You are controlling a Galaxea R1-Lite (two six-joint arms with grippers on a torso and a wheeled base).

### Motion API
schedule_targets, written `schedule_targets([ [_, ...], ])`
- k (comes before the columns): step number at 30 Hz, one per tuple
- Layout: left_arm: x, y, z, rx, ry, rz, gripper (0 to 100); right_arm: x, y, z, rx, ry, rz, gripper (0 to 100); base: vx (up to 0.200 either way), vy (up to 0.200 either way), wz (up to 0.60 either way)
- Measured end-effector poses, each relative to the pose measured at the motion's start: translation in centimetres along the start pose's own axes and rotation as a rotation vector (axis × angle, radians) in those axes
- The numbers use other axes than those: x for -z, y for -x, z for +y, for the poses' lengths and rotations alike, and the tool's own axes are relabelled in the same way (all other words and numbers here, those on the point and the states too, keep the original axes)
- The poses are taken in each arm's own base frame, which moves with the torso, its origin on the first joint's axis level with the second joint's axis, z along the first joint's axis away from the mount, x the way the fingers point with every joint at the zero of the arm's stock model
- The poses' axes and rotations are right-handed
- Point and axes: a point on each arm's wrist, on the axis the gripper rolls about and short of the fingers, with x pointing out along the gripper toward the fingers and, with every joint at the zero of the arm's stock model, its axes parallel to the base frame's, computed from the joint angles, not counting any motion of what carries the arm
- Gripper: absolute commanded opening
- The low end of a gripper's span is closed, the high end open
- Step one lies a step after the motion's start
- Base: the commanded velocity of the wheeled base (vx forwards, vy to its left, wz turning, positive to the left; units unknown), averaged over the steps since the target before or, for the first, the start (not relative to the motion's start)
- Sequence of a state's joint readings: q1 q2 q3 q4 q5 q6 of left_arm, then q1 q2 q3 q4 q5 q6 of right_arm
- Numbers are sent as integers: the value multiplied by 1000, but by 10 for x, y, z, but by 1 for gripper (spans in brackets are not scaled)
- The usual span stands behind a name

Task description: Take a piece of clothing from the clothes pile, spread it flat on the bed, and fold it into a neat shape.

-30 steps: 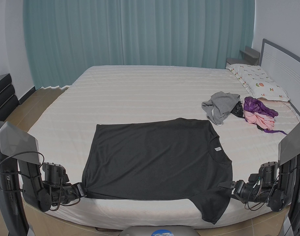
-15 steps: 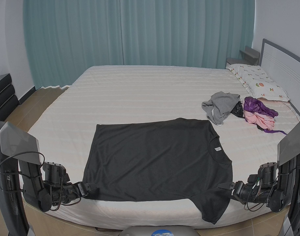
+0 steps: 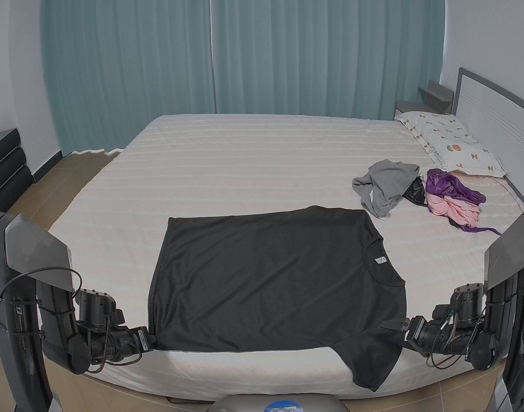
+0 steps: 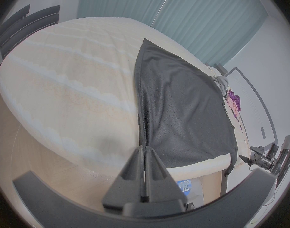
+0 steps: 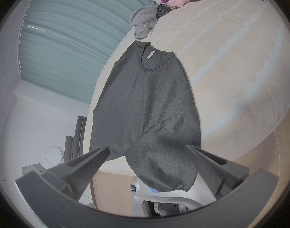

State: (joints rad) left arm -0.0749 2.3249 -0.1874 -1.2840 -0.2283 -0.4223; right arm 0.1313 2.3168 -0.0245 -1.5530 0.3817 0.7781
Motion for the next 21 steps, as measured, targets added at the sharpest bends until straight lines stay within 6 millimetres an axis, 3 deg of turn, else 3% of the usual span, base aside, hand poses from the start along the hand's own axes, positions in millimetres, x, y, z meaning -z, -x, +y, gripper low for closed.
schedule_targets([
  [21,-2,15,7,-2,36,-60,0,-5,-5,1,-7,10,-28,100,0,0,0],
])
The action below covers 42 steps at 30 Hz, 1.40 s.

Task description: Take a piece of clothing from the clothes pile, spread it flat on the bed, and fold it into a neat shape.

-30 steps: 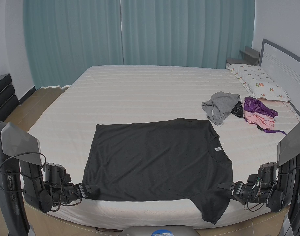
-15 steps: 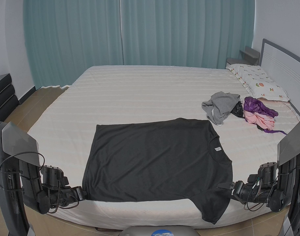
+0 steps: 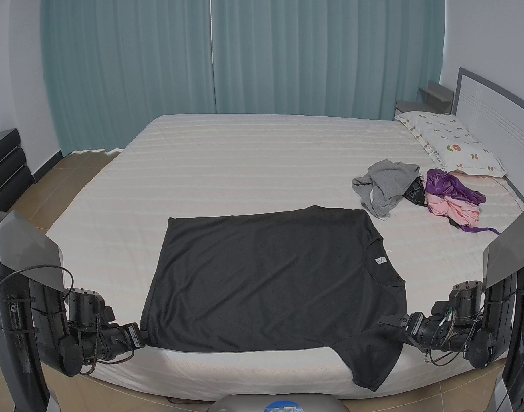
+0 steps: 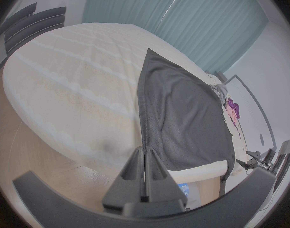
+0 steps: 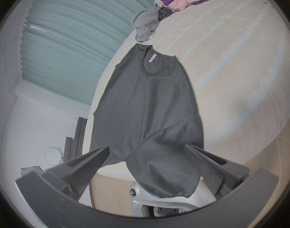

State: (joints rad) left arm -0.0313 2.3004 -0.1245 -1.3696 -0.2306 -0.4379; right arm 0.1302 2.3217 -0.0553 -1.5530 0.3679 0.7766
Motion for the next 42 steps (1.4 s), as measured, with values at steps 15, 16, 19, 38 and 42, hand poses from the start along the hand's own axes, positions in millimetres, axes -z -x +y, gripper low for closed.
schedule_targets([
  [15,-6,3,2,44,108,-7,0,-11,-15,-12,94,82,-95,100,0,0,0],
  [16,-6,3,3,45,112,-9,0,-12,-14,-13,101,81,-102,100,0,0,0],
  [19,-7,3,3,44,119,-13,0,-14,-14,-15,108,78,-114,100,0,0,0],
  [38,-8,3,3,46,117,-18,0,-17,-20,-29,148,118,-109,0,0,0,0],
  [42,-8,3,3,45,117,-18,0,-21,-25,-31,142,119,-123,0,0,0,0],
])
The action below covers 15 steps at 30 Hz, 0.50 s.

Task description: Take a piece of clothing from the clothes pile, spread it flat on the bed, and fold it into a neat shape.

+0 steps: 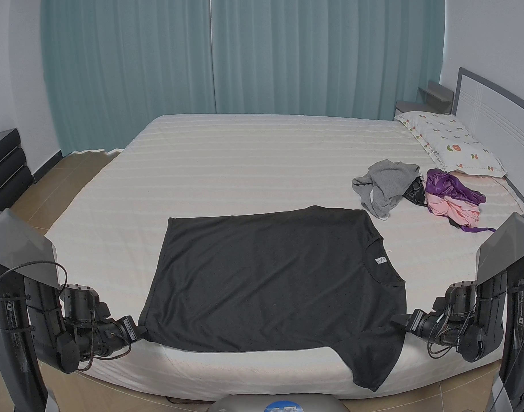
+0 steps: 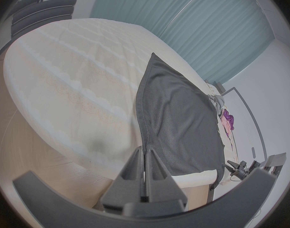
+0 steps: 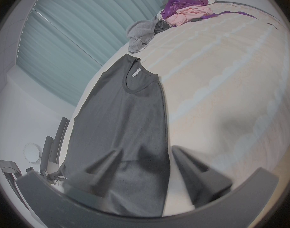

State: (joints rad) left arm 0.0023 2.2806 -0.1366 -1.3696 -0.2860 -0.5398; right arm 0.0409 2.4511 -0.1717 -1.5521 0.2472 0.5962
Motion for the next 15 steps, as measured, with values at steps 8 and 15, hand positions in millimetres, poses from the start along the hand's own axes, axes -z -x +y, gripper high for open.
schedule_targets([
  [8,0,0,0,0,0,-1,0,-15,-9,0,-24,-1,-66,0,0,0,0],
  [15,0,0,0,1,-1,-2,0,-33,-18,2,-56,10,-140,0,0,0,0],
])
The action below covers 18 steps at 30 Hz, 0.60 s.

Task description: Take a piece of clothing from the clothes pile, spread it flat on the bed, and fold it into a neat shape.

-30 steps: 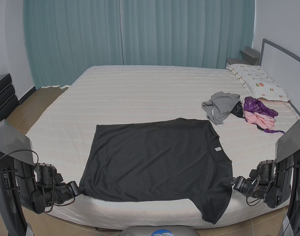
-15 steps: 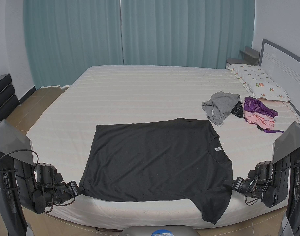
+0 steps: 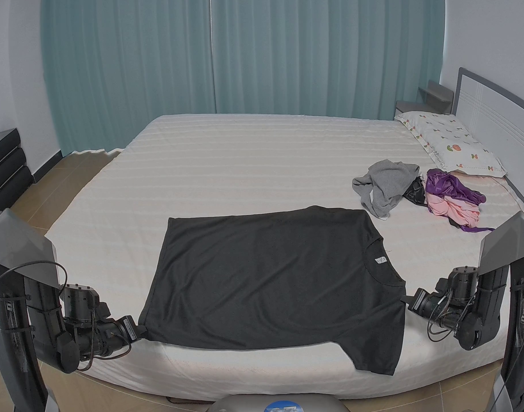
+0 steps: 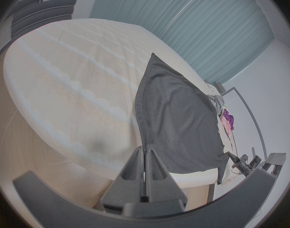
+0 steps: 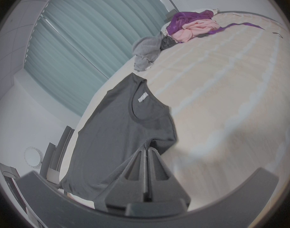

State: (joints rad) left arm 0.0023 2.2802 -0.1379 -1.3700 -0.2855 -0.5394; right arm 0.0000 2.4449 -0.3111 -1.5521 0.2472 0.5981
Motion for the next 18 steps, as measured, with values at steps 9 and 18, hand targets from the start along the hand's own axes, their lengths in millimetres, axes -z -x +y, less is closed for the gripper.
schedule_targets([
  [9,1,-1,-1,2,-2,7,0,-13,-23,7,-34,19,-30,0,0,0,0],
  [18,2,-2,-1,3,-3,11,0,-15,-40,7,-26,62,12,100,0,0,0],
])
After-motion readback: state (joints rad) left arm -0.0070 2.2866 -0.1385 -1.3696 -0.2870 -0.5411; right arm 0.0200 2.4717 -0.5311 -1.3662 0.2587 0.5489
